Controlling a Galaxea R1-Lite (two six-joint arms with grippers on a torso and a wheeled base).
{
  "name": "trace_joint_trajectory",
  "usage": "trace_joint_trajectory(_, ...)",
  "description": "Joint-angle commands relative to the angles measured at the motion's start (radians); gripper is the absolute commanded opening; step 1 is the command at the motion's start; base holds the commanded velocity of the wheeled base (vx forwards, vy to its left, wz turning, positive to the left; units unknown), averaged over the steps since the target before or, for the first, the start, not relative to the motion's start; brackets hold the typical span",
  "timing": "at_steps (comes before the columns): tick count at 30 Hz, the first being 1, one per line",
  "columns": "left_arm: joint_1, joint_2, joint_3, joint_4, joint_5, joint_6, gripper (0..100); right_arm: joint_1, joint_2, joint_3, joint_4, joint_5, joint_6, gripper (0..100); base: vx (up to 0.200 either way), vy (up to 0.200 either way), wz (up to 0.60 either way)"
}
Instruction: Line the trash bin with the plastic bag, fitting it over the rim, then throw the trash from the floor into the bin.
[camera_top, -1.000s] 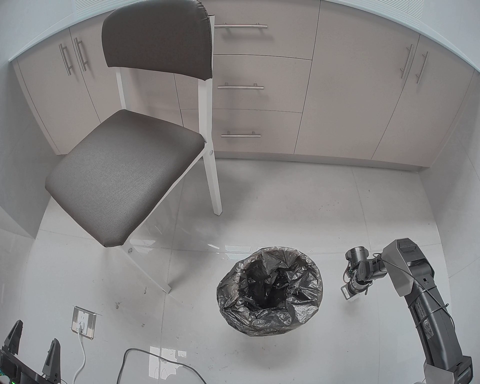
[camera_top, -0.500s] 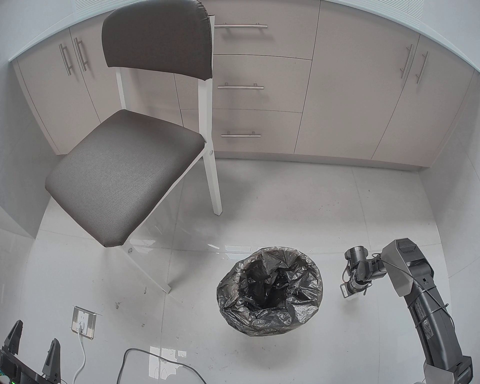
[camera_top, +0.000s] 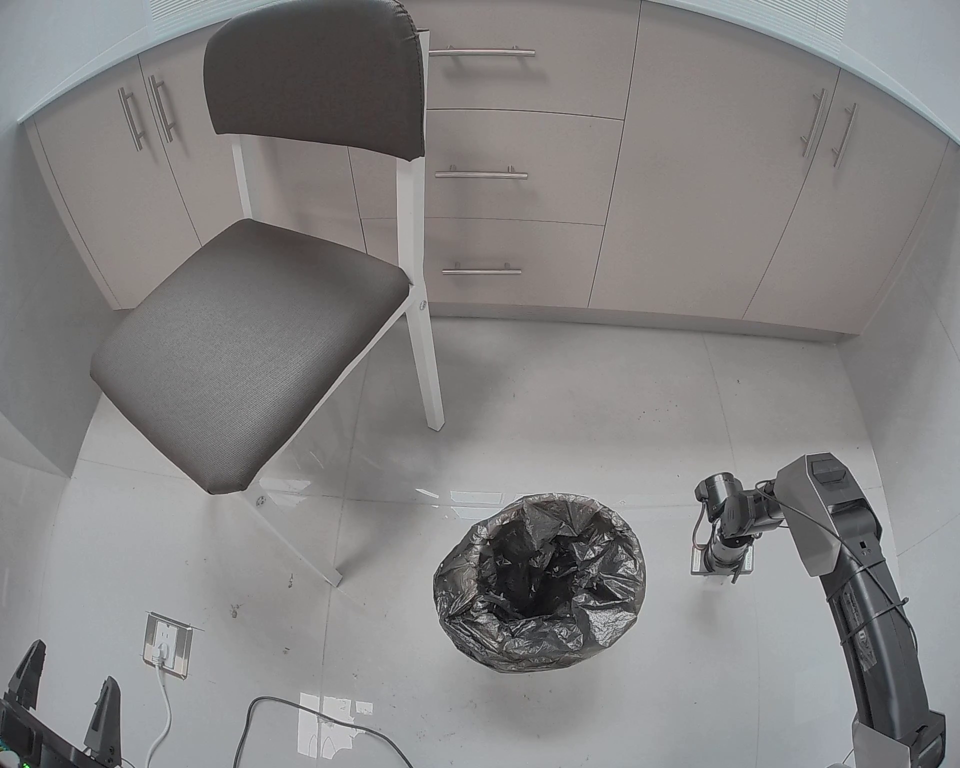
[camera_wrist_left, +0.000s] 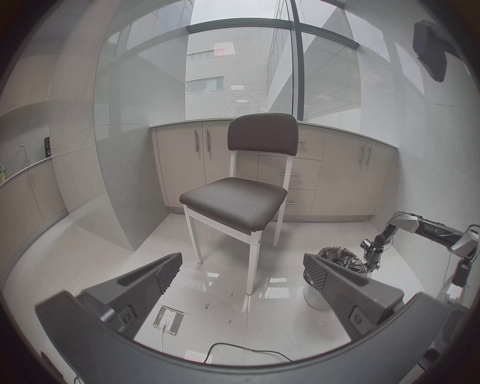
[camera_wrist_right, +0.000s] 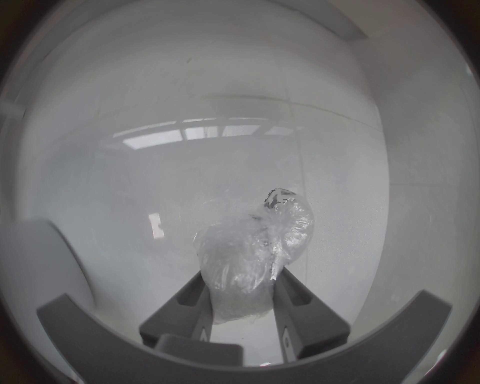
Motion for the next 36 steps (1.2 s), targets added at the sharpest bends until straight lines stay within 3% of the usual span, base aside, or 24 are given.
trace_joint_trajectory(1,0.0,-0.016,0.013,0.0,0.0,-0.002,100,0.0,-0.078,0.001,0.039,-0.087,0.131,0,0.0,0.0,0.0)
trace_joint_trajectory(5,0.002,-0.016,0.013,0.0,0.0,-0.002,100,0.005,-0.069,0.001,0.108,-0.124,0.166,0,0.0,0.0,0.0)
trace_joint_trajectory(8,0.0,-0.016,0.013,0.0,0.0,-0.002,100,0.008,-0.12,0.001,0.12,-0.13,0.258,0,0.0,0.0,0.0)
trace_joint_trajectory(13,0.0,-0.016,0.013,0.0,0.0,-0.002,100,0.012,-0.161,0.001,0.117,-0.13,0.325,0,0.0,0.0,0.0)
trace_joint_trajectory(16,0.0,-0.016,0.013,0.0,0.0,-0.002,100,0.012,-0.232,0.001,0.137,-0.127,0.425,0,0.0,0.0,0.0)
trace_joint_trajectory(21,0.002,-0.016,0.013,0.0,0.0,-0.002,100,0.023,-0.278,0.001,0.149,-0.102,0.431,0,0.0,0.0,0.0)
trace_joint_trajectory(22,0.0,-0.016,0.013,0.0,0.0,-0.002,100,0.064,-0.328,0.001,0.163,-0.055,0.384,0,0.0,0.0,0.0)
trace_joint_trajectory(28,0.0,-0.016,0.013,0.0,0.0,-0.002,100,0.161,-0.451,0.001,0.21,-0.019,0.266,0,0.0,0.0,0.0)
trace_joint_trajectory(31,0.0,-0.016,0.013,0.0,0.0,-0.002,100,0.201,-0.482,0.001,0.229,-0.016,0.201,0,0.0,0.0,0.0)
trace_joint_trajectory(33,0.0,-0.016,0.013,0.0,0.0,-0.002,100,0.255,-0.511,0.001,0.229,-0.016,0.097,0,0.0,0.0,0.0)
trace_joint_trajectory(36,0.0,-0.016,0.013,0.0,0.0,-0.002,100,0.298,-0.538,0.001,0.232,-0.016,0.055,0,0.0,0.0,0.0)
